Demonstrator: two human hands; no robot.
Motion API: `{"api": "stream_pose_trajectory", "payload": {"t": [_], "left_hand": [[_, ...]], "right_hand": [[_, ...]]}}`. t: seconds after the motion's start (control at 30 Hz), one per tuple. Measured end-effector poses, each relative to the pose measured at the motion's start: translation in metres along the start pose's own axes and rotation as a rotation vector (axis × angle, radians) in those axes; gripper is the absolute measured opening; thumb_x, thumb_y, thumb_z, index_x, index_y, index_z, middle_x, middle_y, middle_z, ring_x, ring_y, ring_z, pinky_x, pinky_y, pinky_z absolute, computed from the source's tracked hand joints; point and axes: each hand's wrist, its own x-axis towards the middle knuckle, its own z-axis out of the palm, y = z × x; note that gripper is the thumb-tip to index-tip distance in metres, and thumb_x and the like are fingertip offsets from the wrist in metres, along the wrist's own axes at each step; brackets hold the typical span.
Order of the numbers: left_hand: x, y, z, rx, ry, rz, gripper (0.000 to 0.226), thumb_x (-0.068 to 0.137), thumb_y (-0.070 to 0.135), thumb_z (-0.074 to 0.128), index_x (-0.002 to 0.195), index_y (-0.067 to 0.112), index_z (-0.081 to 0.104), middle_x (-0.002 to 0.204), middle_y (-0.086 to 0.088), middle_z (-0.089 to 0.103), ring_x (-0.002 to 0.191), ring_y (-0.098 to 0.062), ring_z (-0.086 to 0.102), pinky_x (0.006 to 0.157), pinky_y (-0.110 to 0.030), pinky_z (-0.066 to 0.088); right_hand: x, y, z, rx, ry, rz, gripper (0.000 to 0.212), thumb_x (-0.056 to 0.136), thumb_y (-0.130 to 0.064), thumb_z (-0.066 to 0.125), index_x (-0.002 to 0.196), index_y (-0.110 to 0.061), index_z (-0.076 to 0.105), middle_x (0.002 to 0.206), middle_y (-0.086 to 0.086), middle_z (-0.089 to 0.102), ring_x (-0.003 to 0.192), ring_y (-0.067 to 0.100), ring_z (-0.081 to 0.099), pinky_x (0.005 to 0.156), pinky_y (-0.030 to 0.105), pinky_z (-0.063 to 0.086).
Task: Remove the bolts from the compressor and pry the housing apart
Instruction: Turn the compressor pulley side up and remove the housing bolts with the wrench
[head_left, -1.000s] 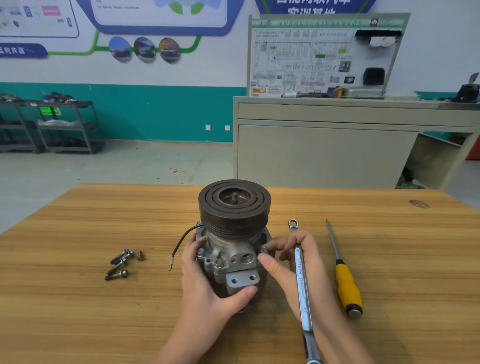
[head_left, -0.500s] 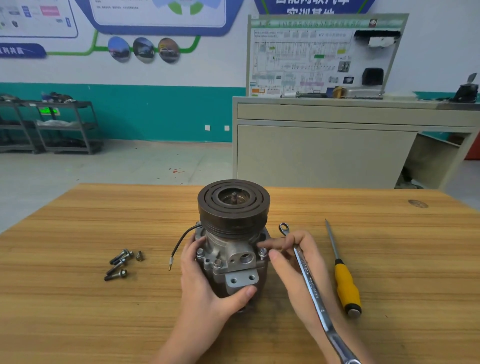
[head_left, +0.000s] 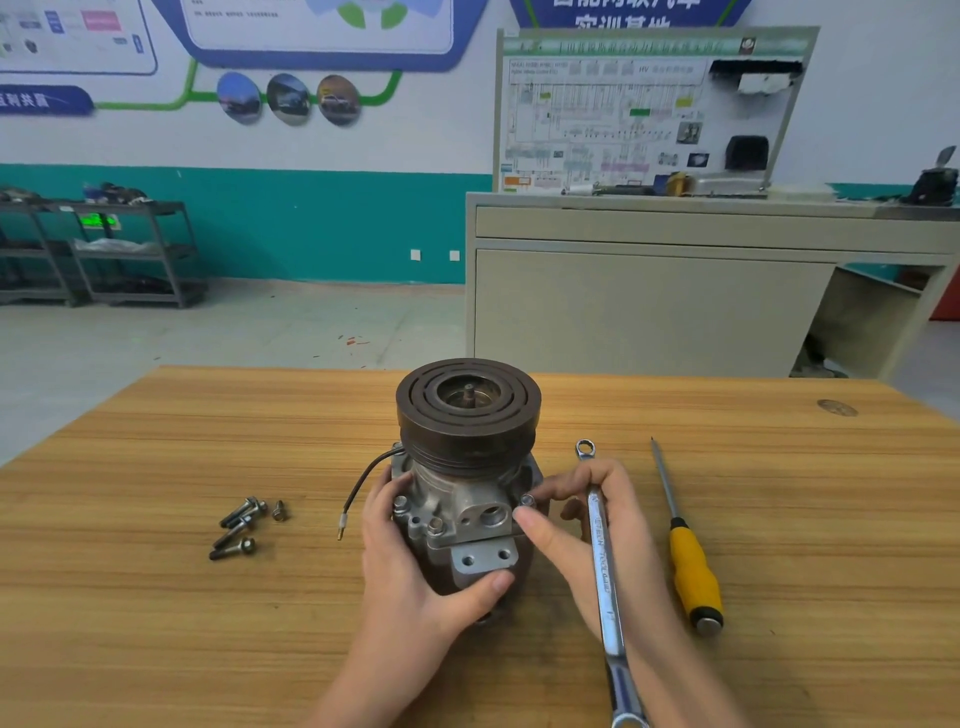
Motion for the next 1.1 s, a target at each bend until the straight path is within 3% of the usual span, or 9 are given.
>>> {"api": "stream_pose_trajectory", "payload": {"t": [0.17, 0.27, 0.33, 0.4, 0.7, 0.83, 0.93, 1.0, 1.1], "left_hand": [[-0.001, 0.000, 0.002, -0.009, 0.008, 0.025, 0.105, 0.046, 0.065, 0.077, 0.129, 0.052, 0.013, 0.153, -0.001, 0.022, 0.143, -0.017, 0.026, 0.118, -0.044, 0.026], [-0.005, 0.004, 0.003, 0.039, 0.126, 0.166, 0.090, 0.056, 0.072, 0.071, 0.128, 0.057, 0.019, 0.156, -0.003, 0.013, 0.147, -0.013, 0.014, 0.118, -0.026, 0.018], [-0.008, 0.005, 0.003, 0.113, 0.192, 0.356, 0.055, 0.074, 0.075, 0.057, 0.121, 0.055, 0.037, 0.158, -0.004, 0.009, 0.149, -0.015, 0.008, 0.116, -0.018, 0.014], [-0.010, 0.006, 0.005, 0.211, 0.205, 0.468, 0.032, 0.087, 0.070, 0.046, 0.107, 0.046, 0.054, 0.159, 0.002, 0.009, 0.150, -0.024, 0.006, 0.118, -0.027, 0.011], [-0.013, 0.012, 0.011, 0.197, 0.258, 0.514, 0.016, 0.093, 0.048, 0.052, 0.090, 0.038, 0.064, 0.157, -0.002, 0.027, 0.148, -0.032, 0.015, 0.119, -0.035, 0.013], [-0.009, 0.014, -0.002, -0.003, 0.458, 0.354, 0.020, 0.085, 0.027, 0.051, 0.074, 0.013, 0.061, 0.150, -0.009, 0.038, 0.142, -0.028, 0.032, 0.113, -0.047, 0.029], [0.015, 0.005, -0.043, 0.076, 0.633, -0.018, 0.037, 0.083, 0.033, 0.044, 0.073, 0.003, 0.063, 0.150, -0.006, 0.035, 0.134, -0.026, 0.037, 0.112, -0.045, 0.029], [0.033, -0.010, -0.078, 0.325, 0.588, -0.238, 0.034, 0.081, 0.037, 0.044, 0.074, 0.012, 0.065, 0.150, -0.013, 0.036, 0.133, -0.030, 0.035, 0.110, -0.043, 0.027], [0.044, -0.039, -0.115, 0.676, 0.285, -0.408, 0.020, 0.093, 0.033, 0.056, 0.089, 0.022, 0.072, 0.152, -0.011, 0.036, 0.133, -0.041, 0.036, 0.108, -0.050, 0.031]], "right_hand": [[0.004, -0.004, -0.002, 0.081, 0.013, -0.015, 0.036, 0.077, -0.015, 0.077, 0.083, -0.040, 0.053, 0.096, -0.008, 0.071, 0.088, 0.010, 0.065, 0.079, 0.024, 0.050], [0.004, -0.008, -0.005, 0.154, 0.048, -0.038, 0.028, 0.075, -0.022, 0.075, 0.083, -0.040, 0.055, 0.099, -0.001, 0.071, 0.092, 0.019, 0.066, 0.083, 0.037, 0.051], [0.002, -0.009, -0.005, 0.159, 0.040, -0.082, 0.029, 0.074, -0.021, 0.073, 0.084, -0.039, 0.054, 0.096, 0.002, 0.071, 0.089, 0.022, 0.065, 0.082, 0.033, 0.051], [-0.001, -0.011, -0.002, 0.162, 0.007, -0.130, 0.031, 0.073, -0.018, 0.074, 0.083, -0.039, 0.053, 0.092, 0.003, 0.071, 0.086, 0.020, 0.065, 0.079, 0.023, 0.050], [-0.013, -0.015, 0.008, 0.278, -0.131, -0.119, 0.033, 0.074, -0.005, 0.076, 0.082, -0.018, 0.046, 0.086, -0.003, 0.073, 0.085, 0.007, 0.068, 0.078, 0.010, 0.047], [-0.011, -0.015, 0.007, 0.372, -0.101, -0.118, 0.017, 0.083, -0.049, 0.068, 0.086, -0.034, 0.059, 0.094, 0.008, 0.074, 0.093, 0.019, 0.068, 0.084, 0.018, 0.048], [-0.008, -0.009, 0.004, 0.432, 0.013, -0.029, 0.040, 0.085, -0.067, 0.052, 0.084, -0.030, 0.065, 0.082, 0.013, 0.073, 0.084, 0.026, 0.068, 0.080, 0.027, 0.048], [-0.005, -0.007, 0.002, 0.486, 0.049, 0.057, 0.051, 0.080, -0.074, 0.049, 0.080, -0.026, 0.068, 0.074, 0.014, 0.071, 0.076, 0.028, 0.068, 0.075, 0.030, 0.049], [-0.002, -0.005, 0.001, 0.592, 0.050, 0.161, 0.059, 0.073, -0.078, 0.054, 0.076, -0.021, 0.071, 0.067, 0.012, 0.067, 0.068, 0.024, 0.066, 0.068, 0.026, 0.051]]}}
